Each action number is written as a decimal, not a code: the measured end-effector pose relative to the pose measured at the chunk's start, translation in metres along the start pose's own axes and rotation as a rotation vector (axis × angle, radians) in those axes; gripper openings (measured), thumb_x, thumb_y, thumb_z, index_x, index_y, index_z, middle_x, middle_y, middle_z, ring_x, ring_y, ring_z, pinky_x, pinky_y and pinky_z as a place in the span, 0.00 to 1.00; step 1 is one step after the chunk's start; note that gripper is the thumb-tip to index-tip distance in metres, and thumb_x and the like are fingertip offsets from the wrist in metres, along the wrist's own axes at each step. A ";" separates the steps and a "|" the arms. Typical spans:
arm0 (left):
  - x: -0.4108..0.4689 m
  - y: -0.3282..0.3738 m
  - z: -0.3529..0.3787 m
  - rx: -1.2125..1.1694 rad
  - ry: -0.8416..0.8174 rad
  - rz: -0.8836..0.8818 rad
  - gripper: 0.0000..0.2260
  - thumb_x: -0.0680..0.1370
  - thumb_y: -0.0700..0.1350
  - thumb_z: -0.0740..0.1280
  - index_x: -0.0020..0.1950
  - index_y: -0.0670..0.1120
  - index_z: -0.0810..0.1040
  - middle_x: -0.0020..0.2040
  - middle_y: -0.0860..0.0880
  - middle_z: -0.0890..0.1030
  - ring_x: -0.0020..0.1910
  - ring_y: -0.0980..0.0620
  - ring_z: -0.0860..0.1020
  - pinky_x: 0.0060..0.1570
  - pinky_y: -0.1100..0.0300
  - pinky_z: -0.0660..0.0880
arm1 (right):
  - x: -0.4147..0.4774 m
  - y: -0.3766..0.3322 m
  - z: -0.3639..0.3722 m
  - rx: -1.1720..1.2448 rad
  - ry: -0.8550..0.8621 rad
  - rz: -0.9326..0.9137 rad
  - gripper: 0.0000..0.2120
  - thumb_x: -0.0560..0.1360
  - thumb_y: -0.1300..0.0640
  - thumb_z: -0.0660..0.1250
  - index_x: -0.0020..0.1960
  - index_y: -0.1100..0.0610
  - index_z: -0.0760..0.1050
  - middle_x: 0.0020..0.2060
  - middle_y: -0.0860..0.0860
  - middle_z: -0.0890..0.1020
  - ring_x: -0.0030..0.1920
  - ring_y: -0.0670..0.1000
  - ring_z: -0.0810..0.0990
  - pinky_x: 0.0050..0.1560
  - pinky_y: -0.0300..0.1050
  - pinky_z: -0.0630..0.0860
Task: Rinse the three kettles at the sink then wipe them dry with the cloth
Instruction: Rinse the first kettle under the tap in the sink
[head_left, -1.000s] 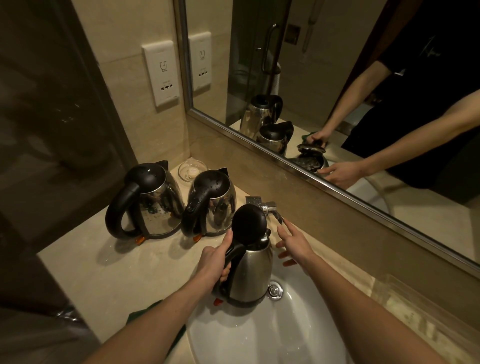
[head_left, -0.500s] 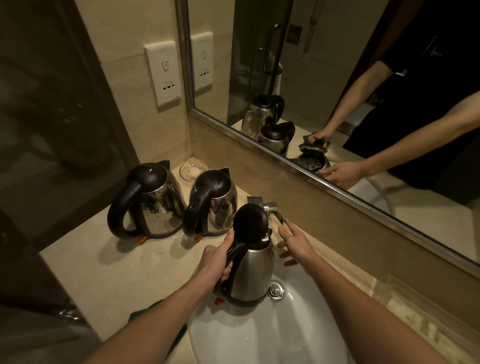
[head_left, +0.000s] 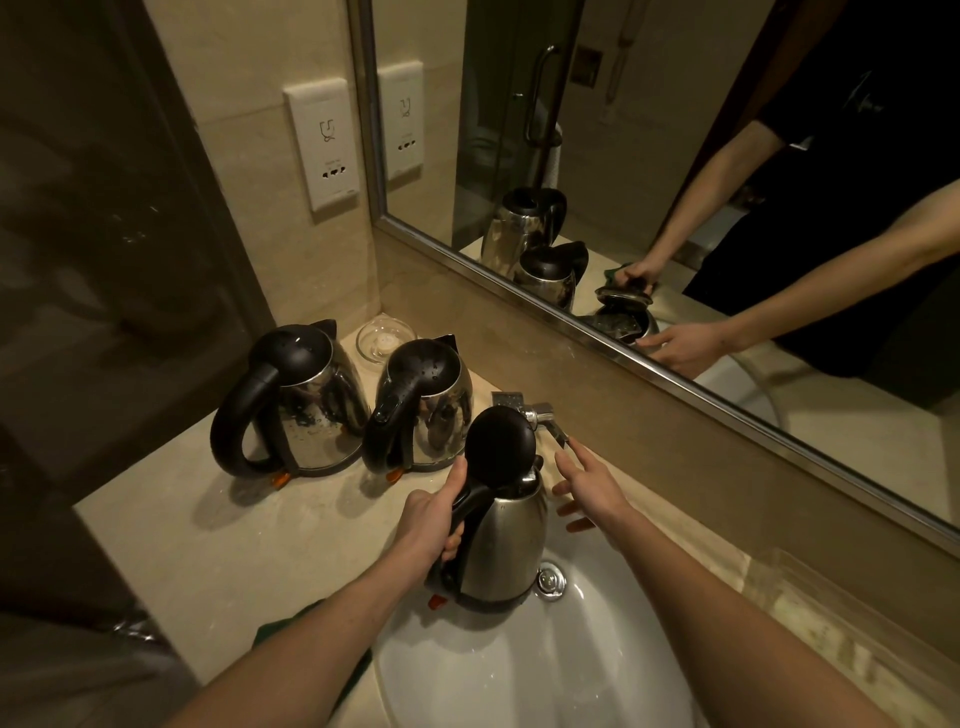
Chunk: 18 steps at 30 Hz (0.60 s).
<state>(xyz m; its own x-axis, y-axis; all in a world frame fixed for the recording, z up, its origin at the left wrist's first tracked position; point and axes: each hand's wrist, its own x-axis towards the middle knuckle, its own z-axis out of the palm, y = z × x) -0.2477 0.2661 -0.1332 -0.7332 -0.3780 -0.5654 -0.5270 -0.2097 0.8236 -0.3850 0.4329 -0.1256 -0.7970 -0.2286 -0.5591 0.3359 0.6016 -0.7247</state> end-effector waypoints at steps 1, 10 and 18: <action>0.000 0.000 0.000 -0.001 -0.001 0.001 0.30 0.78 0.67 0.58 0.27 0.46 0.72 0.21 0.50 0.70 0.21 0.53 0.68 0.26 0.60 0.67 | 0.000 0.000 0.000 0.000 -0.001 -0.001 0.26 0.80 0.41 0.56 0.76 0.40 0.55 0.49 0.57 0.80 0.49 0.60 0.81 0.45 0.54 0.80; -0.001 0.001 0.001 -0.002 0.004 0.004 0.31 0.77 0.69 0.59 0.25 0.47 0.70 0.21 0.50 0.69 0.20 0.53 0.67 0.26 0.59 0.66 | 0.001 0.001 0.001 -0.004 0.004 0.001 0.25 0.80 0.41 0.56 0.76 0.40 0.55 0.49 0.57 0.80 0.48 0.61 0.82 0.44 0.54 0.81; -0.002 0.002 0.001 -0.004 0.012 -0.003 0.31 0.78 0.68 0.58 0.25 0.46 0.71 0.21 0.50 0.69 0.20 0.53 0.68 0.26 0.60 0.66 | 0.001 0.001 0.001 0.002 0.000 0.003 0.25 0.80 0.41 0.56 0.76 0.40 0.55 0.49 0.57 0.80 0.49 0.61 0.82 0.45 0.55 0.80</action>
<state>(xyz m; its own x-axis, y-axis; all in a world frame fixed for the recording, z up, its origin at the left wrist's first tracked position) -0.2479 0.2670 -0.1306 -0.7262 -0.3881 -0.5674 -0.5274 -0.2148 0.8220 -0.3847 0.4327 -0.1274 -0.7957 -0.2268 -0.5616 0.3396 0.6006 -0.7238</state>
